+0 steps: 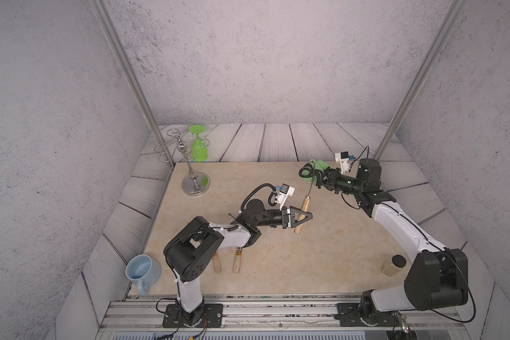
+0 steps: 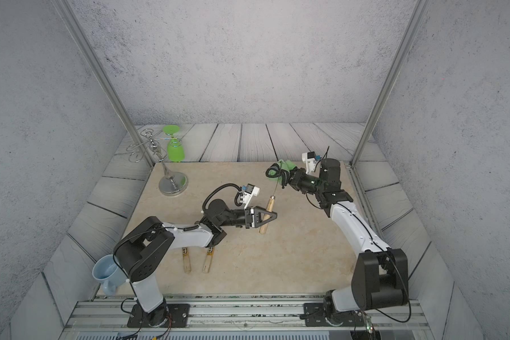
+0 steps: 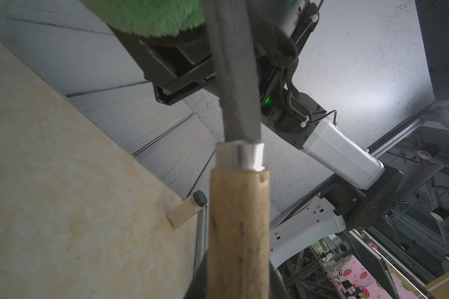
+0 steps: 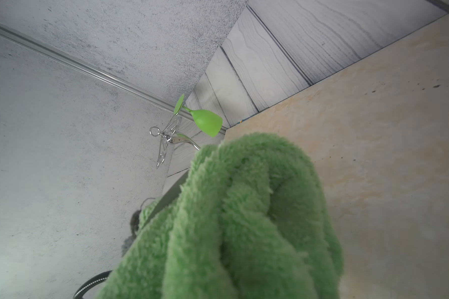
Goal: Wipe small sickles with rags
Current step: Wipe the small sickle.
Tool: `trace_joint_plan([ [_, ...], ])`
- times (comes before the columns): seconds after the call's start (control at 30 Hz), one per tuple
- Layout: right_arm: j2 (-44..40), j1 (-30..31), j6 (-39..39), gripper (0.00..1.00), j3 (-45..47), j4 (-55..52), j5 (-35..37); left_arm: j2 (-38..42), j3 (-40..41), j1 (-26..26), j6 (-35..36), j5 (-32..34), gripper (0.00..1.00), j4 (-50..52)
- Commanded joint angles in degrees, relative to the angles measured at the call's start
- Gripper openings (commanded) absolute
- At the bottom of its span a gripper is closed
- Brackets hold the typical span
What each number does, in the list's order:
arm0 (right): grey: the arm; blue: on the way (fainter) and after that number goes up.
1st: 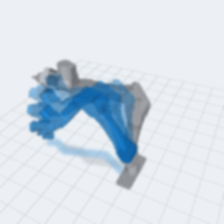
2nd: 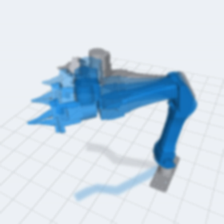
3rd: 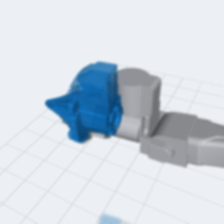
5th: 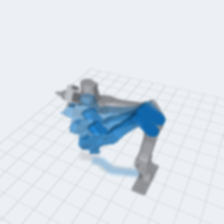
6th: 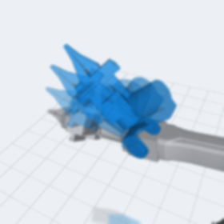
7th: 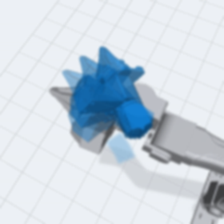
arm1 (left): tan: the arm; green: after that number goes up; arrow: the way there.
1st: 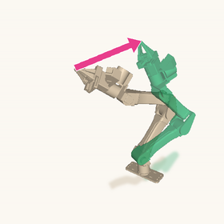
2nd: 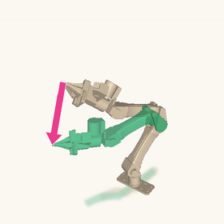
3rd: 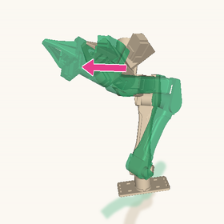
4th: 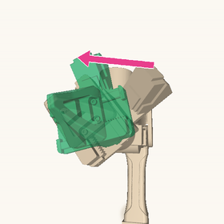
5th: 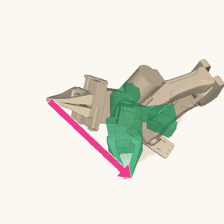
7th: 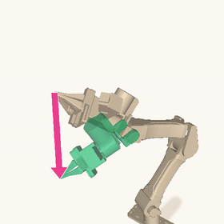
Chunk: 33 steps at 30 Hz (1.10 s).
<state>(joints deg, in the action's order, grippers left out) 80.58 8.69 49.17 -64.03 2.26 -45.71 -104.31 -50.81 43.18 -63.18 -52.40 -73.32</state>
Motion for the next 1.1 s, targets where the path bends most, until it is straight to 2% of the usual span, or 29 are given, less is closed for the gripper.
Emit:
trace_joint_plan([
  [0.0, -6.1, 4.0, -7.6, 0.16, -1.1, -10.1, -9.3, -1.9, -2.8, -4.0, -4.2, 4.6, 0.00, 5.9],
  [0.27, -4.5, 3.9, -14.9, 0.15, 0.6, -19.8, -1.5, 1.3, -2.0, -5.7, -6.9, 3.4, 0.00, 3.3],
  [0.47, -0.4, 3.6, -17.7, 0.15, -0.3, -21.7, 3.3, 6.8, 1.6, -5.8, -7.1, 3.5, 0.00, 3.1],
  [0.77, 0.6, 3.3, -23.6, 0.14, -2.6, -27.7, 9.4, 14.9, 3.8, -5.8, -1.5, 4.1, 0.00, 11.2],
  [1.07, 1.0, 2.7, -27.9, 0.14, -3.5, -31.7, 14.5, 19.9, 8.4, -6.5, 1.2, 7.8, 0.00, 13.0],
])
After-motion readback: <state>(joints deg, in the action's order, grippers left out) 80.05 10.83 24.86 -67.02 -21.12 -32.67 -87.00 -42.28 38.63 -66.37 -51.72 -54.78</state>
